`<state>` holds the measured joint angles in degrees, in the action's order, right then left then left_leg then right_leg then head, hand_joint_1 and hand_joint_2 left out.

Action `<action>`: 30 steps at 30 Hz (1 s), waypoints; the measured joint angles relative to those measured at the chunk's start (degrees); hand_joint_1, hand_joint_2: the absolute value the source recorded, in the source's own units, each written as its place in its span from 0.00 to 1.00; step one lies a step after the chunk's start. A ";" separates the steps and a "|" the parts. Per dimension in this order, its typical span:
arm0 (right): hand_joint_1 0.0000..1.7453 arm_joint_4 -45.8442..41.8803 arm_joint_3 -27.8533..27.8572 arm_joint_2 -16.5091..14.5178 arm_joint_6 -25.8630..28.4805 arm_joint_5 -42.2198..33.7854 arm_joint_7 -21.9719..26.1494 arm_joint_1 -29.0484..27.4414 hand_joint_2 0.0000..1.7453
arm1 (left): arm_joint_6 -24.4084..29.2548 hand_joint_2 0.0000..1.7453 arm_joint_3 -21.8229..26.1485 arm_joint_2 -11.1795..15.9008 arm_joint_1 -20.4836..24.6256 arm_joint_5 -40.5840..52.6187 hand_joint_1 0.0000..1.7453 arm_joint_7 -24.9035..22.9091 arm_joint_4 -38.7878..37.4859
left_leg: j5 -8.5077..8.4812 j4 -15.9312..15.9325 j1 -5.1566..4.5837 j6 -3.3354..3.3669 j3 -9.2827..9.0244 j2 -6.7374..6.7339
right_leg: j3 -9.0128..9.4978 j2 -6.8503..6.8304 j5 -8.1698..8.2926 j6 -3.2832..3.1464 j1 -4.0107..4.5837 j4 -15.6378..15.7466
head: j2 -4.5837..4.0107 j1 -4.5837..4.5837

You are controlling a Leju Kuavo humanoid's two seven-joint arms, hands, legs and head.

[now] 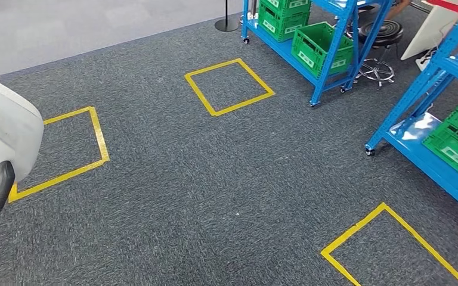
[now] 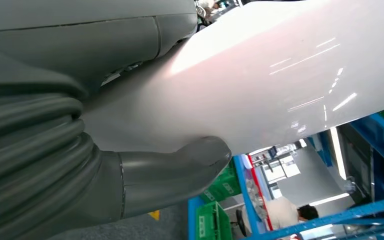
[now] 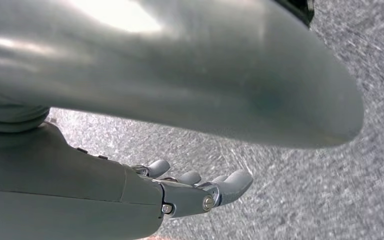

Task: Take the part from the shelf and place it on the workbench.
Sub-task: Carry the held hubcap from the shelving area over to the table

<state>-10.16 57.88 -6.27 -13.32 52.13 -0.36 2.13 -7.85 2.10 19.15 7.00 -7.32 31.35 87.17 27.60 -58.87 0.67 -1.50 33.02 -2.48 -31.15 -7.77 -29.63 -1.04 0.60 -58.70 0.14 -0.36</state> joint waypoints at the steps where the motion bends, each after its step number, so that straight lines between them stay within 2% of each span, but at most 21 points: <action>1: 0.00 0.00 0.00 0.00 0.02 0.08 0.00 0.03 0.00 | -0.01 1.00 0.29 0.20 -0.46 -0.27 1.00 0.11 0.16 | -0.10 0.04 0.01 0.33 0.09 0.65 | 0.01 0.38 -0.31 0.36 -0.16 -0.29 | -0.01 -0.02; 3: 0.00 0.00 -0.01 -0.01 0.05 0.22 -0.10 -0.05 0.00 | -0.05 1.00 0.75 0.43 -0.86 -0.73 1.00 0.25 0.53 | -0.35 0.18 0.17 1.00 0.16 2.00 | -1.31 3.37 -2.53 1.00 -0.54 -3.61 | -0.01 -0.10; 5: 0.00 0.01 -0.01 -0.02 0.06 0.25 -0.33 -0.26 0.00 | -0.21 1.00 0.88 0.44 -0.96 -0.91 1.00 0.27 0.66 | -0.46 0.16 0.18 1.39 0.34 3.42 | -4.86 6.66 -6.22 1.21 -0.68 -11.00 | -0.01 -0.21; 6: 0.00 0.02 -0.01 -0.02 0.06 0.29 -0.51 -0.34 0.00 | -0.34 1.00 0.88 0.42 -1.02 -0.97 1.00 0.22 0.61 | -0.49 0.12 0.12 1.49 0.44 4.18 | -6.72 7.25 -7.47 1.16 -0.65 -14.53 | -0.01 -0.24; 7: 0.00 0.02 0.00 -0.02 0.06 0.33 -0.69 -0.40 0.00 | -0.52 1.00 0.87 0.40 -1.07 -1.04 1.00 0.15 0.52 | -0.51 0.07 0.05 1.52 0.51 5.00 | -7.93 7.51 -7.74 1.04 -0.61 -16.59 | -0.01 -0.25; 8: 0.00 0.02 0.01 -0.02 0.04 0.35 -0.75 -0.44 0.00 | -0.67 1.00 0.87 0.39 -1.08 -1.10 1.00 0.09 0.39 | -0.54 0.02 0.00 1.53 0.54 5.86 | -8.08 7.71 -6.80 0.82 -0.57 -16.40 | -0.01 -0.25; 9: 0.00 0.02 0.02 -0.02 0.01 0.33 -0.64 -0.46 0.00 | -0.79 1.00 0.86 0.39 -1.05 -1.18 1.00 0.04 0.23 | -0.56 -0.04 -0.02 1.49 0.54 6.71 | -7.07 8.11 -4.87 0.52 -0.53 -13.87 | -0.01 -0.25; 11: 0.00 0.03 0.05 0.12 -0.16 0.23 -0.31 -0.48 0.00 | -0.89 1.00 0.84 0.39 -0.98 -1.51 1.00 0.11 -0.09 | -0.66 -0.13 -0.04 1.24 0.58 8.30 | -3.40 10.45 -0.77 -0.06 -0.45 -5.68 | -0.01 -0.23; 13: 0.00 0.05 0.08 0.32 -0.38 0.22 -0.50 -0.49 0.00 | -0.91 1.00 0.78 0.39 -0.83 -2.08 1.00 0.19 -0.42 | -0.86 -0.08 0.04 0.66 0.83 9.67 | -1.32 12.08 0.78 -0.29 -0.29 -0.94 | 0.00 -0.23; 15: 0.00 0.07 0.09 0.43 -0.57 0.22 -0.76 -0.46 0.00 | -0.91 1.00 0.69 0.54 -0.78 -2.46 1.00 0.20 -0.77 | -1.22 0.28 0.21 -0.17 1.19 10.98 | -1.13 11.17 0.88 -0.59 -0.13 -0.31 | 0.00 -0.25; 16: 0.00 0.07 0.09 0.46 -0.69 0.22 -0.73 -0.44 0.00 | -0.90 1.00 0.66 0.73 -0.87 -2.55 1.00 0.24 -0.92 | -1.25 0.28 0.28 -0.45 1.36 10.82 | -1.01 10.40 1.11 -0.92 -0.17 0.03 | -0.01 -0.24; 18: 0.00 0.07 0.10 0.50 -0.85 0.22 -0.57 -0.50 0.00 | -0.81 1.00 0.65 1.28 -0.94 -2.81 1.00 0.44 -1.13 | 0.35 -1.91 0.09 -0.91 2.60 7.78 | -0.74 8.85 1.55 -1.72 -0.35 0.84 | -0.01 -0.06; 20: 0.00 0.07 0.10 0.55 -0.74 0.31 -0.78 -0.71 0.00 | -0.77 1.00 0.63 1.63 -1.06 -3.33 1.00 0.65 -1.31 | 4.24 -8.53 0.04 -1.33 5.59 4.04 | -0.66 7.28 1.58 -2.19 -0.28 1.10 | -0.01 0.14; 22: 0.00 0.07 0.10 0.58 -0.57 0.56 -1.30 -0.85 0.00 | -0.80 1.00 0.61 1.78 -1.43 -3.80 1.00 0.72 -1.60 | 6.75 -14.86 0.26 -1.85 8.41 3.14 | -0.69 5.57 1.48 -2.30 -0.21 1.09 | -0.01 0.18; 23: 0.00 0.07 0.10 0.58 -0.53 0.67 -1.48 -0.84 0.00 | -0.83 1.00 0.59 1.86 -1.59 -3.96 1.00 0.72 -1.78 | 6.44 -15.32 0.38 -2.05 8.47 2.95 | -0.69 4.71 1.41 -2.25 -0.23 1.06 | -0.01 0.19; 24: 0.00 0.07 0.10 0.56 -0.53 0.74 -1.49 -0.81 0.00 | -0.85 1.00 0.57 1.97 -1.69 -4.09 1.00 0.72 -1.95 | 5.15 -13.48 0.48 -2.23 7.36 2.60 | -0.65 3.87 1.31 -2.15 -0.28 1.01 | -0.01 0.19; 25: 0.00 0.08 0.10 0.51 -0.54 0.76 -1.36 -0.76 0.00 | -0.87 1.00 0.56 2.07 -1.73 -4.18 1.00 0.71 -2.07 | 3.31 -9.77 0.55 -2.38 5.26 1.75 | -0.58 3.09 1.16 -1.96 -0.33 0.89 | -0.01 0.18; 26: 0.00 0.08 0.10 0.48 -0.55 0.76 -1.19 -0.72 0.00 | -0.88 1.00 0.54 2.15 -1.70 -4.24 1.00 0.71 -2.16 | 1.73 -5.64 0.56 -2.36 3.03 0.20 | -0.50 2.40 0.93 -1.68 -0.28 0.69 | -0.01 0.21; 28: 0.00 0.09 0.10 0.43 -0.61 0.84 -0.93 -0.59 0.00 | -0.90 1.00 0.46 2.23 -1.60 -4.29 1.00 0.64 -2.22 | -0.07 -0.48 0.41 -1.56 0.17 -1.72 | -0.27 1.16 0.41 -0.99 -0.05 0.24 | -0.01 0.16; 29: 0.00 0.09 0.10 0.43 -0.65 0.93 -0.96 -0.45 0.00 | -0.92 1.00 0.43 2.24 -1.54 -4.29 1.00 0.53 -2.23 | -0.22 0.11 0.28 -0.98 -0.05 -1.81 | -0.14 0.54 0.24 -0.66 0.08 0.12 | -0.01 0.13; 30: 0.00 0.09 0.10 0.41 -0.70 1.06 -1.04 -0.25 0.00 | -0.93 1.00 0.39 2.23 -1.49 -4.28 1.00 0.32 -2.22 | -0.40 0.05 0.20 -0.42 0.04 -0.97 | 0.00 -0.15 0.15 -0.37 0.09 0.09 | -0.01 0.07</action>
<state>-10.08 57.99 -5.86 -14.02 53.19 -1.39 1.87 -8.78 2.49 21.38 5.51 -11.60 31.66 84.95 27.20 -58.82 0.87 -1.92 33.06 -3.45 -31.15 -7.92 -29.49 -1.41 0.69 -58.60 0.13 -0.29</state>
